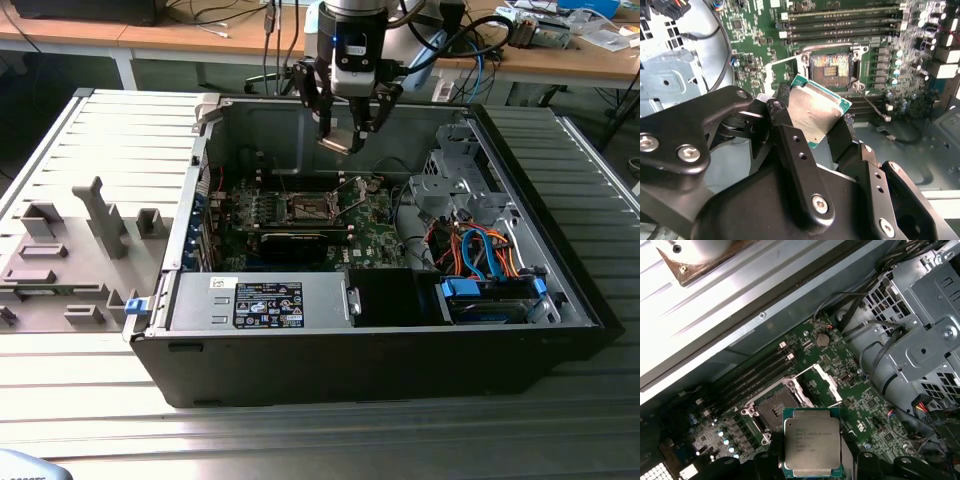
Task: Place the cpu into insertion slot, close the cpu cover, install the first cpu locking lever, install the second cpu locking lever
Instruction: 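Place the cpu into insertion slot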
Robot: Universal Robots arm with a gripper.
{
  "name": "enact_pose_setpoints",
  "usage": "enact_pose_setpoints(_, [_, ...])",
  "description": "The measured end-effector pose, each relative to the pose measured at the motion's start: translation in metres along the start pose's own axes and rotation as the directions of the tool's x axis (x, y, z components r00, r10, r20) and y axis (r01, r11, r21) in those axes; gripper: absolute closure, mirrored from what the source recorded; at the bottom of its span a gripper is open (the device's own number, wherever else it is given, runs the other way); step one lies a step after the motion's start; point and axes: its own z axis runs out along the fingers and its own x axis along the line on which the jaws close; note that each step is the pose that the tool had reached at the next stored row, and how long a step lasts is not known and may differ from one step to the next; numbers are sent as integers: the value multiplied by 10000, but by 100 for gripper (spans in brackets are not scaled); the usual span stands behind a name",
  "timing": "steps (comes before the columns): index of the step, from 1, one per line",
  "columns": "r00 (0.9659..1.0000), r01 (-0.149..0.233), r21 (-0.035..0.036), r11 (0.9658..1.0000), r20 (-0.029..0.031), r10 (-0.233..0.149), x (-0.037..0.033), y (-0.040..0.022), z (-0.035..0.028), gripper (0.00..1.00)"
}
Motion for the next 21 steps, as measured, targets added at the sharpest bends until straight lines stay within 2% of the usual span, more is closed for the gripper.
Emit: enact_pose_setpoints(21, [9999, -123, 5, 9999, 4, 123, 1, 0, 0, 45])
